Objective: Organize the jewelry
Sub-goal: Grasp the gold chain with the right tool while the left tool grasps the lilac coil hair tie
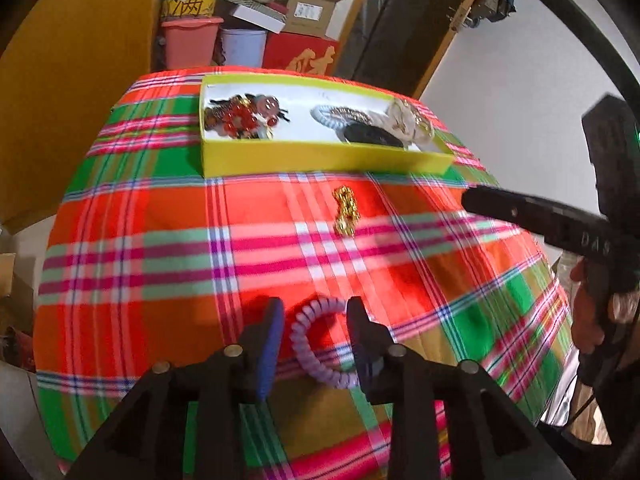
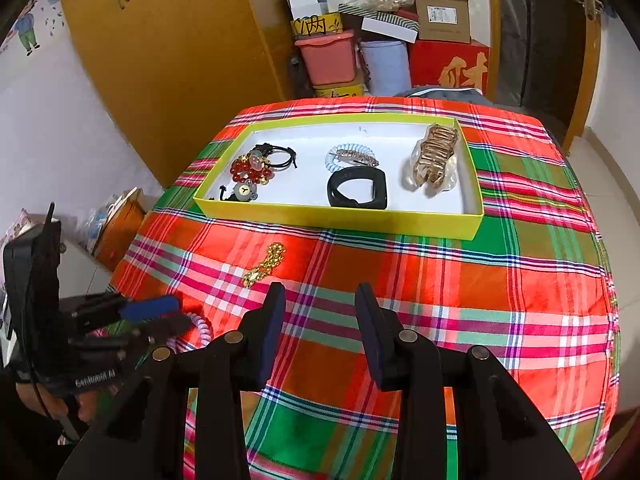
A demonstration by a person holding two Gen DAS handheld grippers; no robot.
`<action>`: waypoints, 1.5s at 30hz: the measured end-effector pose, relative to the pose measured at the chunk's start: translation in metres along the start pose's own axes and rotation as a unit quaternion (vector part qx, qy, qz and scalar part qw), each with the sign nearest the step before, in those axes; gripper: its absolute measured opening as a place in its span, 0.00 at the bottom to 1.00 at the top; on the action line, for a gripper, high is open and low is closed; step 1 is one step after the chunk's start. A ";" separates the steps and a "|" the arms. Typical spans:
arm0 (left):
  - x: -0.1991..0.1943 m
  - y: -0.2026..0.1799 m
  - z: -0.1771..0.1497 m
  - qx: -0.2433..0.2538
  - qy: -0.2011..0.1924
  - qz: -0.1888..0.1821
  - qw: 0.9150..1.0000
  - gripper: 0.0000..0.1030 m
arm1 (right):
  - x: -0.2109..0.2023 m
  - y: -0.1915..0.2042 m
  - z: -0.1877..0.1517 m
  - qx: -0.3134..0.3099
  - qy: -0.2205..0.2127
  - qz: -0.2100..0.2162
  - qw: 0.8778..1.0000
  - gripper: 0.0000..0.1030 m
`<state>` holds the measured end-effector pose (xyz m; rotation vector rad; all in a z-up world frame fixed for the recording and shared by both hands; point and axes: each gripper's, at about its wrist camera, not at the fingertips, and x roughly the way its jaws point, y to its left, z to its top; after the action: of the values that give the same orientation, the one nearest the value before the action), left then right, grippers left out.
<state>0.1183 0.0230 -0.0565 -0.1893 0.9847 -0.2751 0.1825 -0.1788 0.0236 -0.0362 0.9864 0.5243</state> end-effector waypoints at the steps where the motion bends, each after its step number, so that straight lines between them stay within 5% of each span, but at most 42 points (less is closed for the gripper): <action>1: 0.000 -0.001 -0.001 0.003 -0.003 0.002 1.000 0.32 | 0.001 0.000 0.000 0.000 0.001 0.000 1.000 0.36; 7: 0.001 -0.010 -0.005 0.031 -0.009 0.030 0.999 0.29 | 0.006 0.003 -0.002 -0.001 0.007 0.002 1.000 0.36; 11: 0.000 -0.008 -0.006 0.032 -0.015 0.050 0.998 0.11 | 0.009 0.006 -0.002 -0.003 0.010 0.002 1.000 0.36; 42: -0.033 0.051 0.012 -0.049 -0.063 0.058 0.995 0.09 | 0.086 0.054 0.018 -0.046 0.062 -0.006 0.997 0.36; 45: -0.035 0.054 0.013 -0.053 -0.066 0.060 0.995 0.09 | 0.088 0.060 0.017 -0.068 0.058 -0.032 0.995 0.15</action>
<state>0.1187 0.0855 -0.0371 -0.2417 0.8755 -0.0985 0.2075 -0.0859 -0.0249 -0.2224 1.0584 0.5340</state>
